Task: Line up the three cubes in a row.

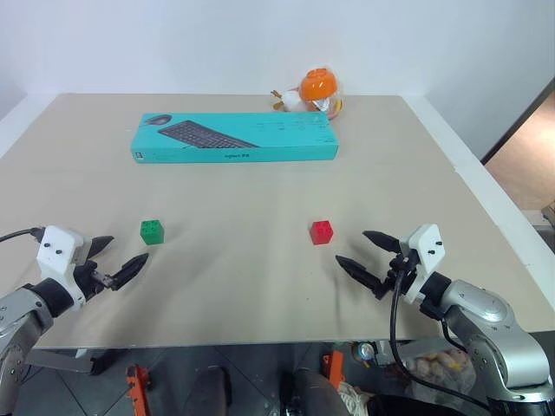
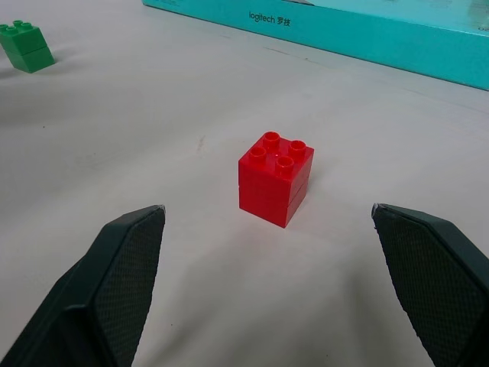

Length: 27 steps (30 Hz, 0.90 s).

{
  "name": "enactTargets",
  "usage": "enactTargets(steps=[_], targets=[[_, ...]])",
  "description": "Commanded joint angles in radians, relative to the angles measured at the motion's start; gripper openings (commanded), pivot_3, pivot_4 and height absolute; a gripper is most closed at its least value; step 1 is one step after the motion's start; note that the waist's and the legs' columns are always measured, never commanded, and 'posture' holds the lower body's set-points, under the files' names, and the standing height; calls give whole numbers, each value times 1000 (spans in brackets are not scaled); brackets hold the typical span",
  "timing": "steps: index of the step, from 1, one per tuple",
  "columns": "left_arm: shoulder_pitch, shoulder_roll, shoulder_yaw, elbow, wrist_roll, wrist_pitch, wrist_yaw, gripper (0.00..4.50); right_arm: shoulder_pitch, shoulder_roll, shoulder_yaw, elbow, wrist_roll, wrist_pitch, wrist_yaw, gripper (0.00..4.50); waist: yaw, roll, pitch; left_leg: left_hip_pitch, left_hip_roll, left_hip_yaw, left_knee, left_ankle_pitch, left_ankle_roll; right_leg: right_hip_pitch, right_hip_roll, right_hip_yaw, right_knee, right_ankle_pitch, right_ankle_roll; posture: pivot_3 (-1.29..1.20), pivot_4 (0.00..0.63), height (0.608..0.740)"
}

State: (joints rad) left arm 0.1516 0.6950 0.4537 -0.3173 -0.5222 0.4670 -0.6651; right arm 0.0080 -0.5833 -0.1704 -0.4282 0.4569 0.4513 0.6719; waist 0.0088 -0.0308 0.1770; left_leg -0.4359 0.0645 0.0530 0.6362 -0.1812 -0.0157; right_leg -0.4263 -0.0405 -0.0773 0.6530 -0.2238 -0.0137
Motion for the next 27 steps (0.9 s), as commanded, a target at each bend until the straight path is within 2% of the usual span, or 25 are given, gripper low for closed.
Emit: enactTargets(steps=[1,11,19,23,27], targets=[[-9,-1,17,-40,-12,-3,10,4450,-5,-11,-29,-8,11,-6,-1,4500,0,0,0,0,0,0,0,0,0,0,0,0,0,0,0,0,150,740],[16,-16,50,-76,-69,14,9,4450,-13,-7,-10,6,0,-16,2,4500,0,0,0,0,0,0,0,0,0,0,1,1,0,0,0,0,150,740],[59,-26,63,-48,-56,-71,-53,4450,-15,2,-9,7,-26,-29,-24,4500,0,0,0,0,0,0,0,0,0,0,1,1,0,0,0,0,150,740],[126,-65,-40,-169,-48,-207,-174,4450,-71,76,46,-56,-75,30,-173,4500,-2,0,0,2,0,3,0,-1,-1,0,-1,3,0,0,0,0,150,740],[160,-31,-168,-177,1,-301,-320,4450,-120,171,128,-91,-116,101,-295,4500,-1,0,0,2,0,4,0,-1,-2,0,0,6,0,0,0,0,150,740]])
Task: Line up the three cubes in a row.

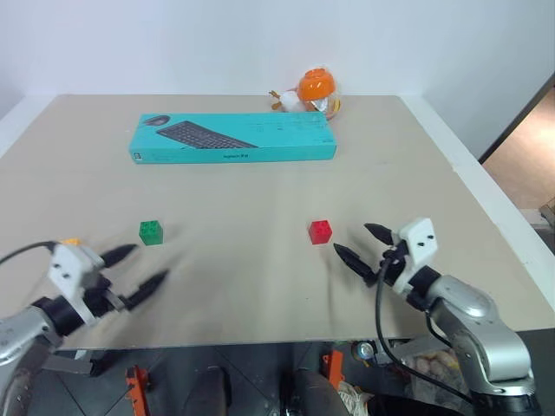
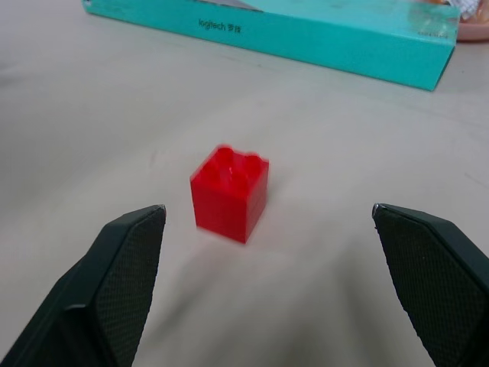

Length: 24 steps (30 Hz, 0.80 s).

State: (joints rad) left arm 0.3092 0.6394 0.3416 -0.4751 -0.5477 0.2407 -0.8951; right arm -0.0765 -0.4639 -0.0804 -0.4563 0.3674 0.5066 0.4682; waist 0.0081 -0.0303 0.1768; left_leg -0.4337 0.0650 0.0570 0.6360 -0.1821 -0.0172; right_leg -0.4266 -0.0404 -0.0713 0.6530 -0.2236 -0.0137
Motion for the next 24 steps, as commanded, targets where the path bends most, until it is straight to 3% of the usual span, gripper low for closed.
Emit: enactTargets(steps=[1,7,14,24], targets=[[-11,28,-75,-12,23,-73,-104,4450,-54,76,58,-59,-40,59,-121,4500,0,0,0,0,0,0,0,0,0,0,1,0,0,0,0,0,150,740],[-125,69,-174,77,48,-101,-205,4450,-130,165,124,-35,-97,102,-212,4500,0,1,0,0,1,-1,0,0,1,0,5,1,0,0,-1,0,150,740],[-259,49,-248,136,60,-110,-227,4450,-137,208,114,46,-150,101,-270,4500,0,0,0,-1,0,3,0,0,1,-1,6,5,0,3,5,0,150,740],[-290,21,-294,129,59,-109,-216,4450,-144,252,100,138,-145,95,-271,4500,0,0,0,-2,3,8,0,0,1,-6,12,11,0,5,5,0,150,740]])
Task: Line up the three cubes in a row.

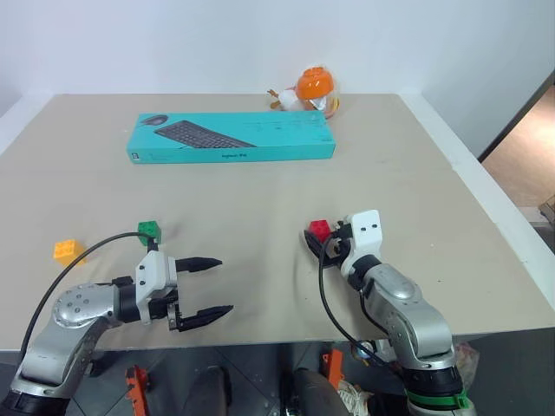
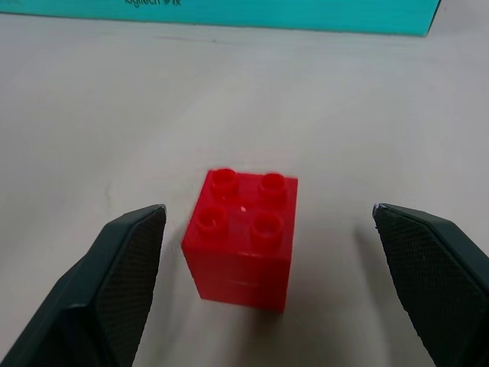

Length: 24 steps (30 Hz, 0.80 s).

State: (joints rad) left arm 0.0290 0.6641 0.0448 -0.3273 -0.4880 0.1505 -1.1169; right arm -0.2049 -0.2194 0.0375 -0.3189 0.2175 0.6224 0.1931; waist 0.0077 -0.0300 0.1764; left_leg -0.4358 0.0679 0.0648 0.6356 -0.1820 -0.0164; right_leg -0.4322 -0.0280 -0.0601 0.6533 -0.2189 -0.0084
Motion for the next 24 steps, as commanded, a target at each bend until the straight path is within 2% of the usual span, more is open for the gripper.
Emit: enactTargets(steps=[1,5,7,10,15,21,24], targets=[[-7,-5,0,-18,4,-22,8,4485,-22,16,-24,8,12,-14,2,4242,0,0,0,0,0,0,0,0,0,0,1,1,0,0,0,0,150,740],[4,-10,-7,-17,16,-33,14,4500,-31,28,-24,21,18,-8,6,3060,0,0,0,-1,1,0,0,0,0,-2,4,5,0,1,0,0,150,740],[2,-22,-8,-21,14,-29,32,4500,-28,32,-21,20,17,-11,8,2212,0,0,0,-1,1,1,0,0,0,-2,4,6,0,1,0,0,150,740],[4,-30,-12,-28,12,-20,46,4500,-24,33,-15,12,13,-12,9,1261,0,0,0,-1,1,1,0,0,0,-2,4,7,0,1,0,0,150,740],[25,-27,-3,-25,12,-23,56,4500,-65,-15,8,-16,54,-2,115,1235,0,0,0,-1,1,1,0,0,0,-3,4,7,0,1,1,0,150,740],[49,-16,11,-15,4,-15,55,4500,-320,-176,116,144,95,-61,501,1235,-5,0,0,-1,0,2,1,2,3,-5,5,9,1,6,0,0,150,740],[62,-12,18,-16,1,-16,54,4500,-405,-221,193,246,91,-135,702,1235,-3,0,0,0,1,3,1,2,3,-4,6,7,1,4,-4,0,150,740]])
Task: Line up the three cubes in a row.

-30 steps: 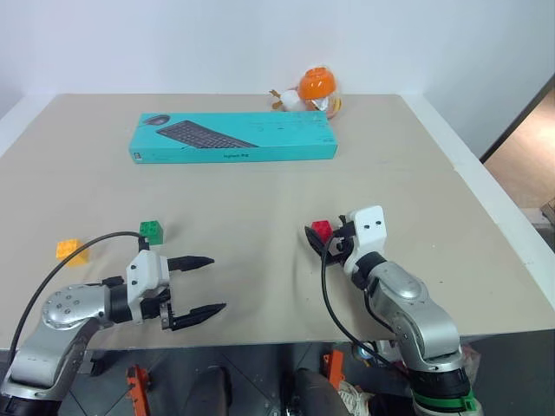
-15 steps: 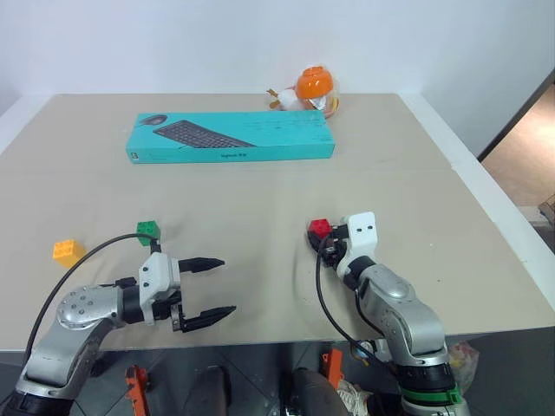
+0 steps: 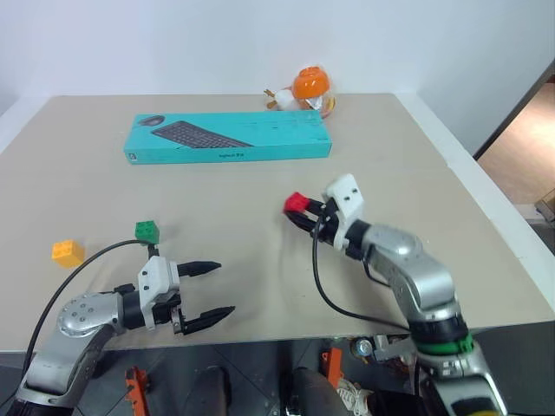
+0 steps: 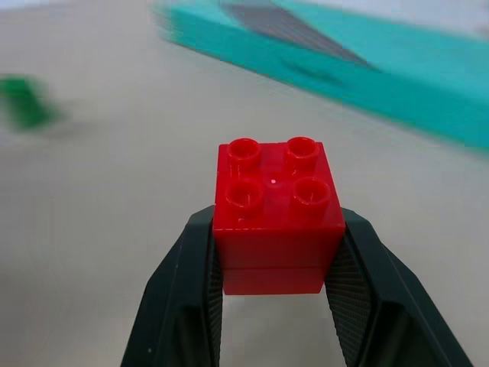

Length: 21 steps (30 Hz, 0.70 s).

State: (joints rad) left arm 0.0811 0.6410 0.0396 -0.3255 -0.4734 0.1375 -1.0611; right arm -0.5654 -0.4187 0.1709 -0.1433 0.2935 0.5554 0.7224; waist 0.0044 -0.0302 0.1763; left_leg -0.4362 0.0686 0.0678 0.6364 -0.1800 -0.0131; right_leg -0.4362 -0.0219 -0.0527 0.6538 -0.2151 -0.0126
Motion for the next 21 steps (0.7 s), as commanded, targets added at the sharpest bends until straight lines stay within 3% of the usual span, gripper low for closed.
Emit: enactTargets(steps=[1,8,21], targets=[[14,12,26,-18,-14,-5,-1,4500,-68,-29,85,116,2,-107,229,1235,1,0,0,0,0,0,0,0,0,0,0,-1,0,0,0,0,150,740],[32,6,75,-28,-31,5,51,4500,-150,-23,174,365,-68,-311,455,1235,3,0,0,-1,0,1,0,0,0,-1,0,0,0,1,3,0,150,740],[58,-16,103,-69,6,-39,142,4500,-259,33,153,611,-114,-428,551,1235,3,0,0,-1,1,4,0,0,0,-1,0,1,1,2,3,0,150,740]])
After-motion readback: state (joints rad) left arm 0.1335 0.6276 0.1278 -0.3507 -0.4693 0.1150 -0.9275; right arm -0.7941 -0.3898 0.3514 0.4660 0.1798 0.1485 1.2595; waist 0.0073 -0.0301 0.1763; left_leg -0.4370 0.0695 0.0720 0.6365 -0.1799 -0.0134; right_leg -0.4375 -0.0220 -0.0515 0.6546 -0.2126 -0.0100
